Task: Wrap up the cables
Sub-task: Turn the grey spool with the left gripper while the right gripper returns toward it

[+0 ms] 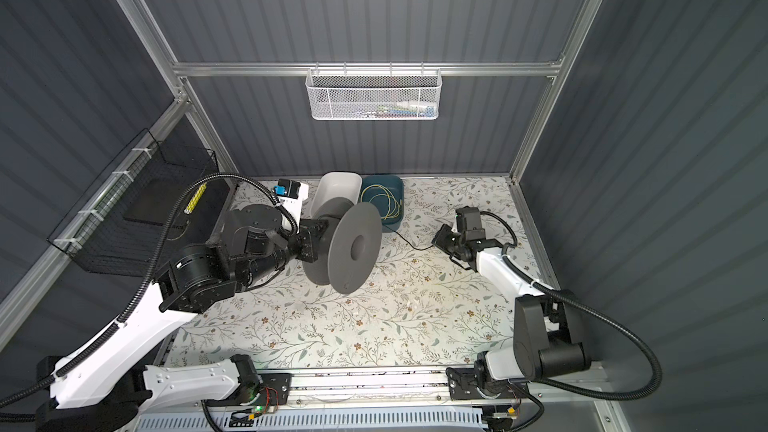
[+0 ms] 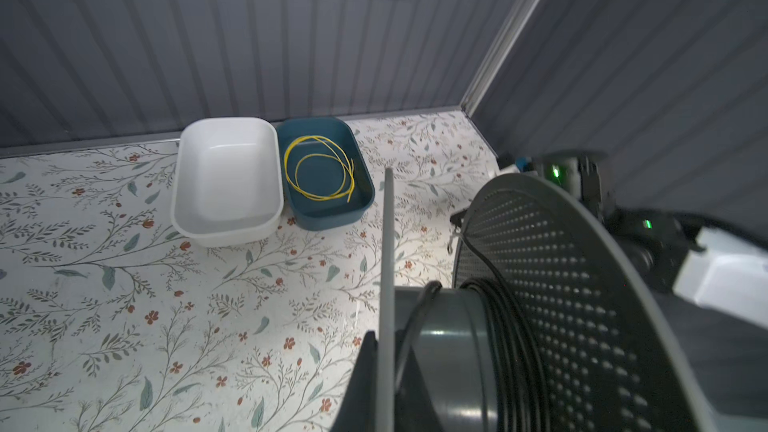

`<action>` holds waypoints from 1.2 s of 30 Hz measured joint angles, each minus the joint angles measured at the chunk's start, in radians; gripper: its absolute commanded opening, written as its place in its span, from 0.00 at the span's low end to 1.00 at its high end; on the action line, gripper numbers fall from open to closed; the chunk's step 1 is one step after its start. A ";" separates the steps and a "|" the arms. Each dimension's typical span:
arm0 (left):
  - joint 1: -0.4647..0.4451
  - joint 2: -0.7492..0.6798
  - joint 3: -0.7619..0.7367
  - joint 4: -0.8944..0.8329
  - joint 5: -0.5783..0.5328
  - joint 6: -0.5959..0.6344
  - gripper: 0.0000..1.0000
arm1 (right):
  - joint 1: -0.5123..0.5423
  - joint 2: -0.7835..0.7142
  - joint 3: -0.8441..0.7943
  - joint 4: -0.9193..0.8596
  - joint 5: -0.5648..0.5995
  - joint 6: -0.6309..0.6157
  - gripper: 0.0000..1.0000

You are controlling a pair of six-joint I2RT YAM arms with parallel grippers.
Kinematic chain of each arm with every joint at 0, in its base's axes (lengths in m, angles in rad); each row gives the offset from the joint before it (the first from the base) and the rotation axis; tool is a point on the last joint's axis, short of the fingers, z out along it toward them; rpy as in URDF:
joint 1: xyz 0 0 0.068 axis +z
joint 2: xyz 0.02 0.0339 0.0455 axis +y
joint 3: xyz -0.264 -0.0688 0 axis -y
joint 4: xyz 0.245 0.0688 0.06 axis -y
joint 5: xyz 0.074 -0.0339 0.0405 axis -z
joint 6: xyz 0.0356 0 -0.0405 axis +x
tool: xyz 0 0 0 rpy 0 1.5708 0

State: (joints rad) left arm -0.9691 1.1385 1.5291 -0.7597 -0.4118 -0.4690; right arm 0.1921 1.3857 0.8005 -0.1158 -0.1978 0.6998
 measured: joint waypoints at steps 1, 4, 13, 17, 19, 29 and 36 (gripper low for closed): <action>0.004 0.010 0.000 0.012 -0.021 -0.014 0.00 | 0.027 -0.029 -0.033 0.011 0.018 0.009 0.00; 0.010 0.037 0.000 0.050 -0.072 -0.042 0.00 | 0.114 -0.106 -0.109 0.031 0.071 0.039 0.00; 0.023 0.116 0.000 0.152 -0.237 -0.090 0.00 | 0.354 -0.317 -0.185 0.000 0.202 0.089 0.00; 0.045 0.168 -0.001 0.179 -0.314 -0.091 0.00 | 0.444 -0.381 -0.165 -0.061 0.253 0.089 0.00; 0.074 0.202 -0.001 0.182 -0.327 -0.089 0.00 | 0.480 -0.401 -0.138 -0.096 0.275 0.082 0.00; 0.166 0.372 -0.068 0.170 -0.364 -0.074 0.00 | 0.553 -0.466 0.072 -0.216 0.309 0.035 0.00; 0.164 0.442 -0.069 0.161 -0.401 -0.070 0.00 | 0.599 -0.458 0.182 -0.263 0.293 0.015 0.00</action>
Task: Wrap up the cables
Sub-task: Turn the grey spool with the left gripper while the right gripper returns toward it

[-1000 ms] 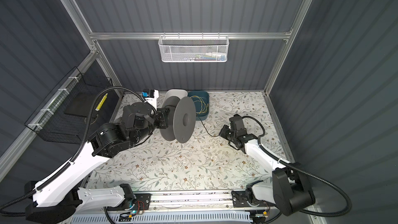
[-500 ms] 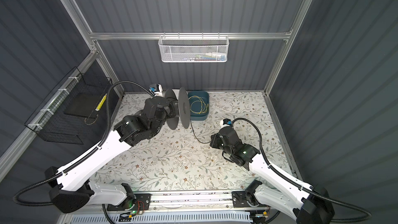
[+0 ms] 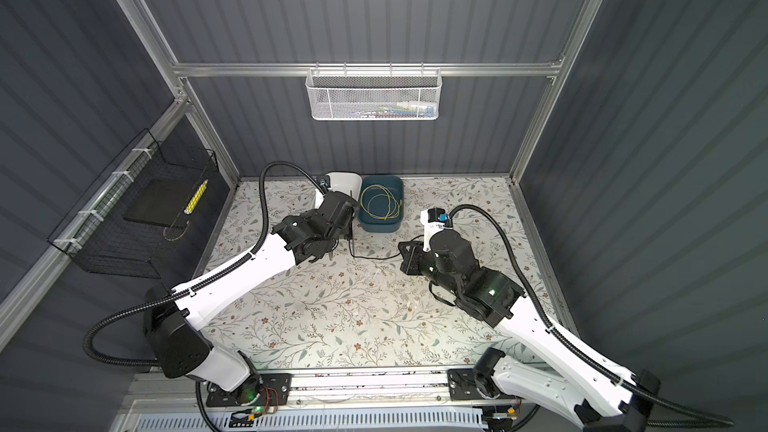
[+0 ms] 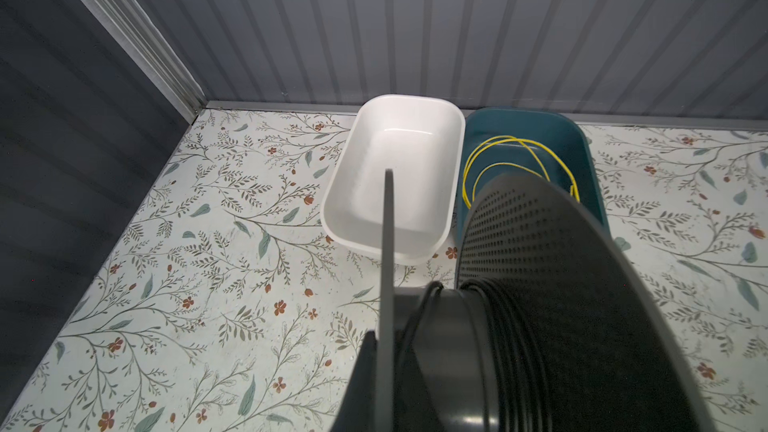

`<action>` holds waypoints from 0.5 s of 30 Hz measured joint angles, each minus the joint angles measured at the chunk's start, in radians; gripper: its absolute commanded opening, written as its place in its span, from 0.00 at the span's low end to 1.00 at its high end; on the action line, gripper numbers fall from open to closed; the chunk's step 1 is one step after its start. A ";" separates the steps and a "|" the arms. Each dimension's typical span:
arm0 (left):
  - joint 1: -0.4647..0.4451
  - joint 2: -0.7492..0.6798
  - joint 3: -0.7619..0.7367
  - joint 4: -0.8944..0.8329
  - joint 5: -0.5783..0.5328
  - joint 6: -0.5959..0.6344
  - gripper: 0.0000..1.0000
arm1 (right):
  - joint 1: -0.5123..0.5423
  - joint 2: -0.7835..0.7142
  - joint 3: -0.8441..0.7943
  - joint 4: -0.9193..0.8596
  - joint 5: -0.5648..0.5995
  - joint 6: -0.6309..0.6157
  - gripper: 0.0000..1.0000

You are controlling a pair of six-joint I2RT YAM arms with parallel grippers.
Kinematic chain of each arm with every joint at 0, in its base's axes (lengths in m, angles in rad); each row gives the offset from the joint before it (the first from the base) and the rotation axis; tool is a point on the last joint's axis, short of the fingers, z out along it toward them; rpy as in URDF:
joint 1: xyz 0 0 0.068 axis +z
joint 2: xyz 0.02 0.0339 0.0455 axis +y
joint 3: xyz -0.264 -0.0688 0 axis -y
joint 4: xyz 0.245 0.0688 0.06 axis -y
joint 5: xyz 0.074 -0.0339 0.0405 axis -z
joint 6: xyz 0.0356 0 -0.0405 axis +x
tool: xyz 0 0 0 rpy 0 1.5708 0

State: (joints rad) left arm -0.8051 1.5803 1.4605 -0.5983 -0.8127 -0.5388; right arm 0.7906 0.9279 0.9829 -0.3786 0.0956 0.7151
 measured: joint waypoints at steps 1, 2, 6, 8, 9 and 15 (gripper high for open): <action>0.000 0.008 0.000 0.000 0.000 0.003 0.00 | 0.002 0.005 0.016 -0.005 -0.005 -0.002 0.00; 0.000 0.013 0.000 0.000 0.001 0.005 0.00 | 0.003 0.013 0.035 -0.008 -0.011 -0.006 0.00; -0.001 0.014 -0.014 0.004 0.017 0.030 0.00 | 0.002 0.071 0.112 -0.011 -0.038 -0.027 0.00; -0.001 0.003 -0.054 0.025 0.042 0.051 0.00 | -0.009 0.120 0.159 -0.010 -0.066 -0.036 0.00; -0.001 -0.002 -0.073 0.027 0.056 0.058 0.00 | -0.016 0.142 0.181 -0.010 -0.078 -0.037 0.00; -0.007 -0.103 -0.203 0.040 0.183 0.117 0.00 | -0.093 0.345 0.371 -0.022 -0.201 -0.054 0.00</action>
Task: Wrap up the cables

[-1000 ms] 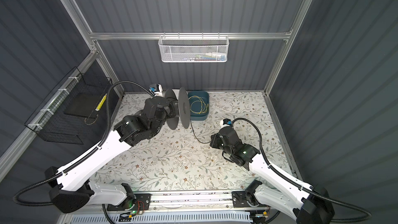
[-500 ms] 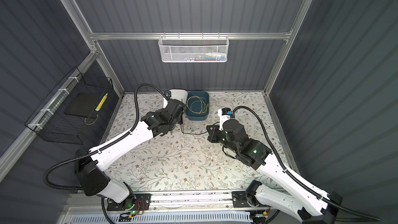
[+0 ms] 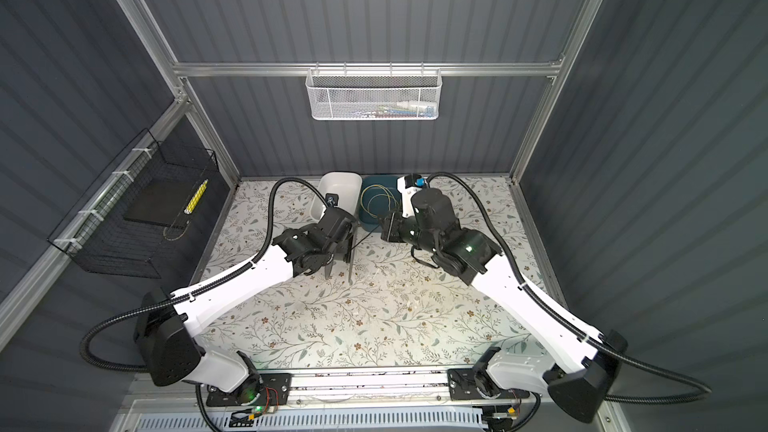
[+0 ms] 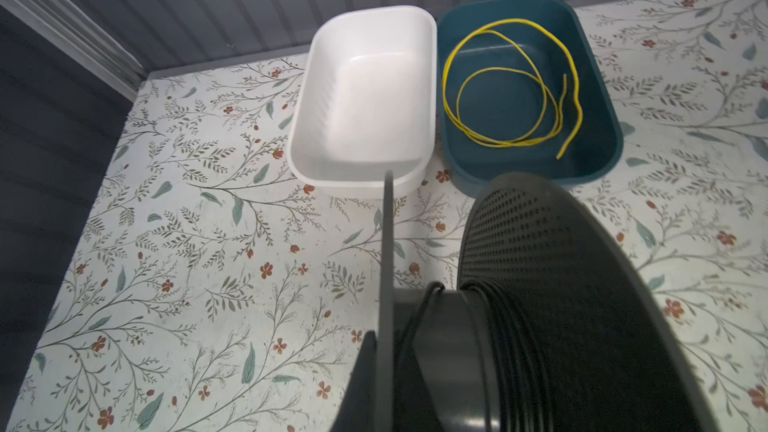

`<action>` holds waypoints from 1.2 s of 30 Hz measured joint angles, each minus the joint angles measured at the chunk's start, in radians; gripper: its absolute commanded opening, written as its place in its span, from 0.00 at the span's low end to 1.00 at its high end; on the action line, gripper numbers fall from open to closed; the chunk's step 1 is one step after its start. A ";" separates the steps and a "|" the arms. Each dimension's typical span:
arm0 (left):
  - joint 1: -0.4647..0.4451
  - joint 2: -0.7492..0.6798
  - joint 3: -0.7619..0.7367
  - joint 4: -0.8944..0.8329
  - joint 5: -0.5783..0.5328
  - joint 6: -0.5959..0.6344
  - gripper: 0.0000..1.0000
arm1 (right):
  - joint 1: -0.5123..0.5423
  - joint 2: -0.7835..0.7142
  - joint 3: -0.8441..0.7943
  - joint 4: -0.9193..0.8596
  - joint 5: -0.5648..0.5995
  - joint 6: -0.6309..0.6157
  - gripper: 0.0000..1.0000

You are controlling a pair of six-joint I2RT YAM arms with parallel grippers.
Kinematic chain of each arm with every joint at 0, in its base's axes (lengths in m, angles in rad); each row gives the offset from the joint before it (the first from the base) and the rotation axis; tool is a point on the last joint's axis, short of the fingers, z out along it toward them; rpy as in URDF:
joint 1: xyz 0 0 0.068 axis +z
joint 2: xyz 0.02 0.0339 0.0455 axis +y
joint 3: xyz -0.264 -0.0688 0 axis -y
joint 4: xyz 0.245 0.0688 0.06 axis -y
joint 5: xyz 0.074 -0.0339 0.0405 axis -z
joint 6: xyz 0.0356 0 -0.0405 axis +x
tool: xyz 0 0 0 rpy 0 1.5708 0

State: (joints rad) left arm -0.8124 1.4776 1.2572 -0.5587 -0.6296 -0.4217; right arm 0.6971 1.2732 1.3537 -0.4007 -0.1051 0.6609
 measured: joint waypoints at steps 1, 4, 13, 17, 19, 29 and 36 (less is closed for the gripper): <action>0.000 -0.020 -0.010 0.000 0.023 0.011 0.00 | -0.013 0.033 0.034 0.000 -0.023 -0.002 0.00; -0.027 -0.067 -0.019 -0.004 0.056 0.047 0.00 | -0.057 0.121 0.126 0.002 -0.078 -0.009 0.00; -0.126 -0.234 -0.102 0.026 0.123 0.115 0.00 | -0.183 0.272 0.178 0.003 -0.225 0.018 0.01; -0.130 -0.283 -0.119 0.024 0.149 0.122 0.00 | -0.215 0.280 0.117 0.031 -0.267 0.051 0.01; -0.132 -0.293 -0.127 0.019 0.168 0.125 0.00 | -0.218 0.280 0.080 0.058 -0.286 0.065 0.02; -0.135 -0.330 -0.140 -0.021 0.220 0.143 0.00 | -0.266 0.309 -0.157 0.237 -0.410 0.172 0.08; -0.139 -0.344 -0.140 -0.090 0.259 0.151 0.00 | -0.314 0.333 -0.205 0.389 -0.432 0.274 0.12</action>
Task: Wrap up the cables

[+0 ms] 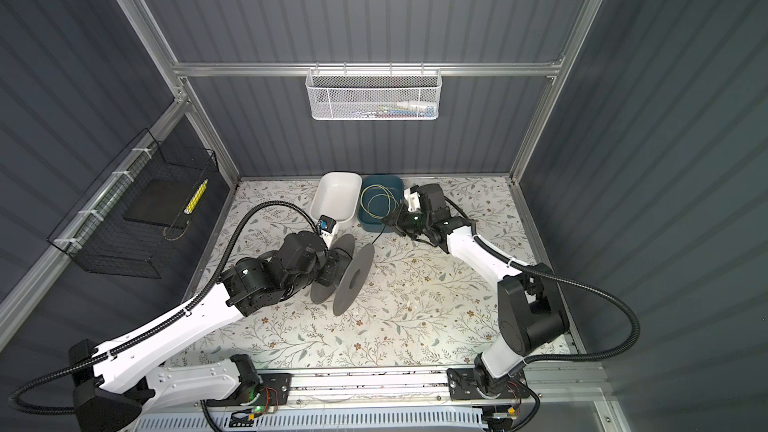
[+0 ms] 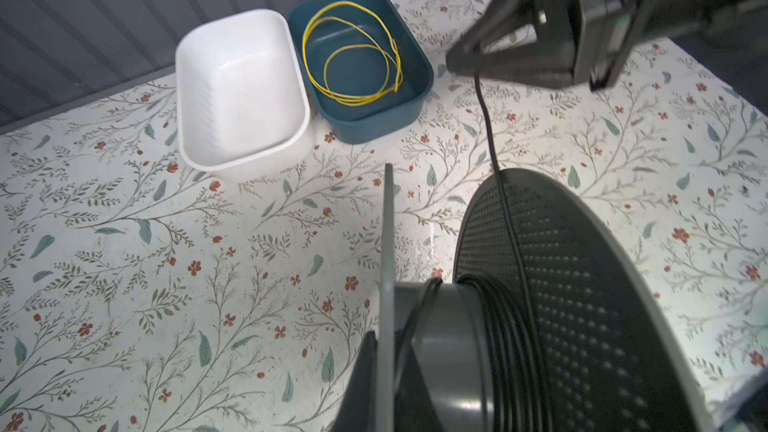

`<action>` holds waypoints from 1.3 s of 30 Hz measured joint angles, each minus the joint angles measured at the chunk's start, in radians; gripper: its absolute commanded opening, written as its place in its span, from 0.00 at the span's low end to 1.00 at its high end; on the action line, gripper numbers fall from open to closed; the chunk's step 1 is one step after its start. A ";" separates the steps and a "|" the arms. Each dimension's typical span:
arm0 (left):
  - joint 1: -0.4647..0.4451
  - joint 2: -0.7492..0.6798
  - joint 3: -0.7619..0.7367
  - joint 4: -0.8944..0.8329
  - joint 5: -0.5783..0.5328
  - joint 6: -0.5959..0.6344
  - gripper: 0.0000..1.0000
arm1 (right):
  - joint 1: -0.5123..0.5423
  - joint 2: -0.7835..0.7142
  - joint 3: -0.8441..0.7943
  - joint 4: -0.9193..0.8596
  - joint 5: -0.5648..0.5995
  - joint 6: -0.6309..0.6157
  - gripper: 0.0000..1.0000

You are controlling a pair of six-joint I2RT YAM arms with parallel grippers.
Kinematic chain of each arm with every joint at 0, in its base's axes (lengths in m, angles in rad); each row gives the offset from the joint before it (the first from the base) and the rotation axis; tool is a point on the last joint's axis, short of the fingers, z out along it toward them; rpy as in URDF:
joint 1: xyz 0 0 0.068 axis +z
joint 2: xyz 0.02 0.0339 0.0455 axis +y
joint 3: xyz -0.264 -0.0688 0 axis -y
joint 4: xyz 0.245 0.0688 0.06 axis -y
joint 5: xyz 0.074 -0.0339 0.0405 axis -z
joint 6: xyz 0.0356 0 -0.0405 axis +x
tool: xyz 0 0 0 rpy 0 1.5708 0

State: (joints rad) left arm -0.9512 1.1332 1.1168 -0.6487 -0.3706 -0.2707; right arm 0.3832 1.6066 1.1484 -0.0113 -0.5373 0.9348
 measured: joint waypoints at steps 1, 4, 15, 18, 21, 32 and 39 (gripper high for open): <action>-0.004 -0.005 0.000 -0.014 0.006 0.002 0.00 | -0.015 0.005 -0.003 0.025 0.005 0.013 0.13; -0.004 -0.012 0.000 -0.037 0.021 0.002 0.00 | -0.045 0.022 -0.010 0.079 0.019 0.052 0.14; -0.004 -0.012 0.000 -0.048 0.029 0.006 0.00 | -0.044 0.025 -0.050 0.126 0.027 0.093 0.04; -0.004 -0.012 0.000 -0.048 0.032 0.006 0.00 | -0.051 0.022 -0.056 0.119 0.031 0.082 0.00; -0.004 -0.012 0.002 -0.048 0.033 0.006 0.00 | -0.059 0.016 -0.058 0.095 0.044 0.053 0.00; -0.004 -0.005 0.159 -0.047 0.074 -0.049 0.00 | -0.010 -0.016 -0.249 0.118 0.114 0.024 0.00; -0.004 0.031 0.227 -0.032 0.006 -0.090 0.00 | 0.075 -0.086 -0.385 0.228 0.176 0.120 0.05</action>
State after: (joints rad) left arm -0.9550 1.1637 1.3434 -0.6811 -0.3641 -0.3607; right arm 0.4583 1.5204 0.7635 0.2169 -0.3614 1.0550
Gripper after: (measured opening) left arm 0.084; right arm 0.050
